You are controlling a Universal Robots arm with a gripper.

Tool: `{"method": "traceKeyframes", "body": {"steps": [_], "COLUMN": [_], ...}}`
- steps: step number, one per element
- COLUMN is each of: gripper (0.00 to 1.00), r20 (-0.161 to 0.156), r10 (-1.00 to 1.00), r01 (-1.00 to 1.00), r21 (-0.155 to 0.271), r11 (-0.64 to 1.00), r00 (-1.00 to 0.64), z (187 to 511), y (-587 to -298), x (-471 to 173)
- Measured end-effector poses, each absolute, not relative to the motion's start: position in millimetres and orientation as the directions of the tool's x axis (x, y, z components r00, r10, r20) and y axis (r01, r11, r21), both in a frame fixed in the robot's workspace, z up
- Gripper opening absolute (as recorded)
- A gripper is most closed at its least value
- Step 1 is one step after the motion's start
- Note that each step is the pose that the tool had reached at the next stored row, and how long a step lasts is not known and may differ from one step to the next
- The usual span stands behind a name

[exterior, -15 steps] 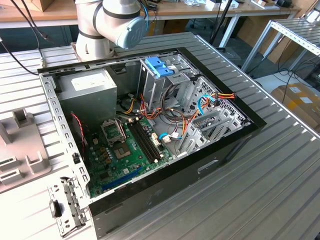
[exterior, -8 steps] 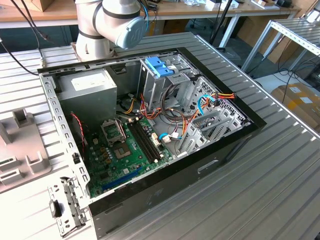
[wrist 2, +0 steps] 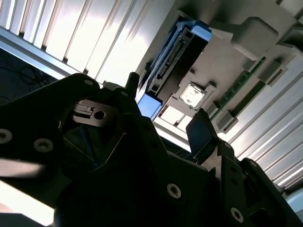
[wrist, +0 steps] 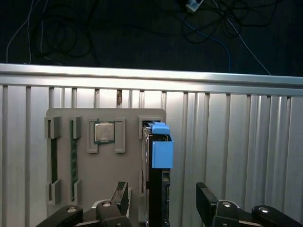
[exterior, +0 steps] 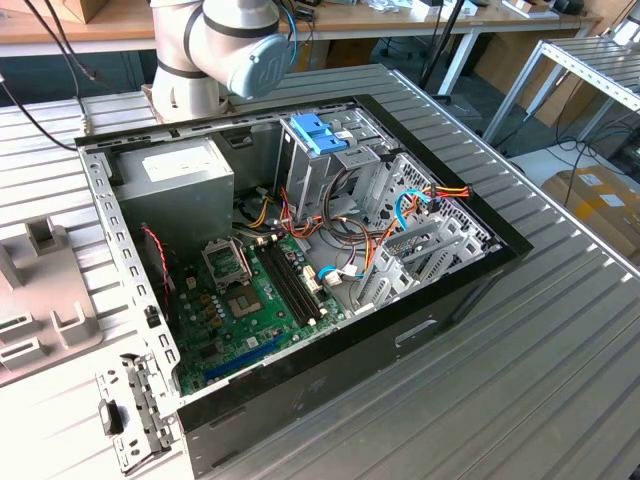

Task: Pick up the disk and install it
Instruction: 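Pick up the disk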

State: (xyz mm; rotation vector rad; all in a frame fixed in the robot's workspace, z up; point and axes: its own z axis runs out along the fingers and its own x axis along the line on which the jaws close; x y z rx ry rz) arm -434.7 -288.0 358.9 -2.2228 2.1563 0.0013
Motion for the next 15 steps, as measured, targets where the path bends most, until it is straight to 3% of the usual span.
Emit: {"method": "traceKeyframes", "body": {"steps": [15], "gripper": [0.68], "r20": [-0.032], "r10": [-0.999], "r01": [-0.999], "r21": [-0.031], "r11": [-0.029], "r00": [0.03], "z": [330.7], "y": [-287.9], "x": [-447.7]}}
